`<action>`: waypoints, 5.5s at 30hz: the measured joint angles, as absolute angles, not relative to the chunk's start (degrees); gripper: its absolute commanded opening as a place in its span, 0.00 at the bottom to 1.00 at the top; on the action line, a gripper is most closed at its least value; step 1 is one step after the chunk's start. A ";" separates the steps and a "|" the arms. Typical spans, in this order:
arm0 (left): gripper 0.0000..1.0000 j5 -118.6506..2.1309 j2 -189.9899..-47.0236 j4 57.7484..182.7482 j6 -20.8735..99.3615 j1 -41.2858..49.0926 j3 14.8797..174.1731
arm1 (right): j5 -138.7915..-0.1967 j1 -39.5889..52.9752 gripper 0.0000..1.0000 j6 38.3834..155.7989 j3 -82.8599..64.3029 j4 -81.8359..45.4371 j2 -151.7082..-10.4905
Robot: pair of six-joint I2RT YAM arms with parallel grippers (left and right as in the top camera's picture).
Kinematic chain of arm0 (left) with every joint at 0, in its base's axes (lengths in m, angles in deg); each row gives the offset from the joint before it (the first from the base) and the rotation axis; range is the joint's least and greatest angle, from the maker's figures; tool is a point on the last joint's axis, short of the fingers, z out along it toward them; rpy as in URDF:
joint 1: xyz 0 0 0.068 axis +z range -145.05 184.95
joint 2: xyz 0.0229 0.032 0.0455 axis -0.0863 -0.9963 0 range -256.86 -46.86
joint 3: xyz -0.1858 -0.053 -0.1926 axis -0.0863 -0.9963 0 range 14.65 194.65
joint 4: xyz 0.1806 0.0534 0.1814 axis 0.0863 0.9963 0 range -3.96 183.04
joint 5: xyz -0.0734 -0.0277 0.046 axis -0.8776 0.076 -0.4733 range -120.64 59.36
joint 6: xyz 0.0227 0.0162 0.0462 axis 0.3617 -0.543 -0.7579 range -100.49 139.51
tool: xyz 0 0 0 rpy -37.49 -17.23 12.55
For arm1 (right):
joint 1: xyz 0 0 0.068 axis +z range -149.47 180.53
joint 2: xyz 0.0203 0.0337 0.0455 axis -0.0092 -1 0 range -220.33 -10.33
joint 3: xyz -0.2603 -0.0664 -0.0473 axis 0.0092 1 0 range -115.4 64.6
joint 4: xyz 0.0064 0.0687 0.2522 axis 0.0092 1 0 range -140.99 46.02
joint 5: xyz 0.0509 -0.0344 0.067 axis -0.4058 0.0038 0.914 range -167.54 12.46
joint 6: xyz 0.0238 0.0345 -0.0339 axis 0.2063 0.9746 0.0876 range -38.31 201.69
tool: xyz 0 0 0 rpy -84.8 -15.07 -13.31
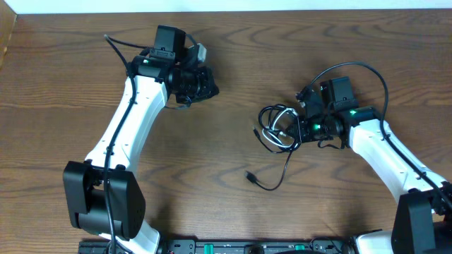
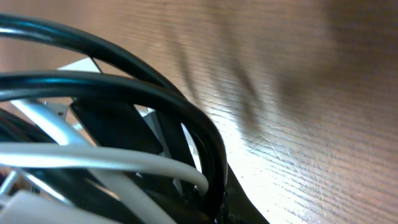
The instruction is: Untangle cables
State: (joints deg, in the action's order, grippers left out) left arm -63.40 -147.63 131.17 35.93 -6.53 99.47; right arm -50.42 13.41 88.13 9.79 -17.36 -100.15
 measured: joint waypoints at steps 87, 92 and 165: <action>0.08 -88.23 -157.25 100.24 94.82 -12.02 99.47 | -60.19 21.98 0.01 127.67 9.00 -40.20 -101.90; 0.07 -88.31 -157.25 100.63 82.05 -11.56 99.47 | -56.22 20.63 0.01 120.94 8.92 -34.73 -101.66; 0.08 -111.31 -154.63 134.62 8.57 -8.02 99.86 | -59.65 18.09 0.79 109.31 8.90 -37.01 -98.73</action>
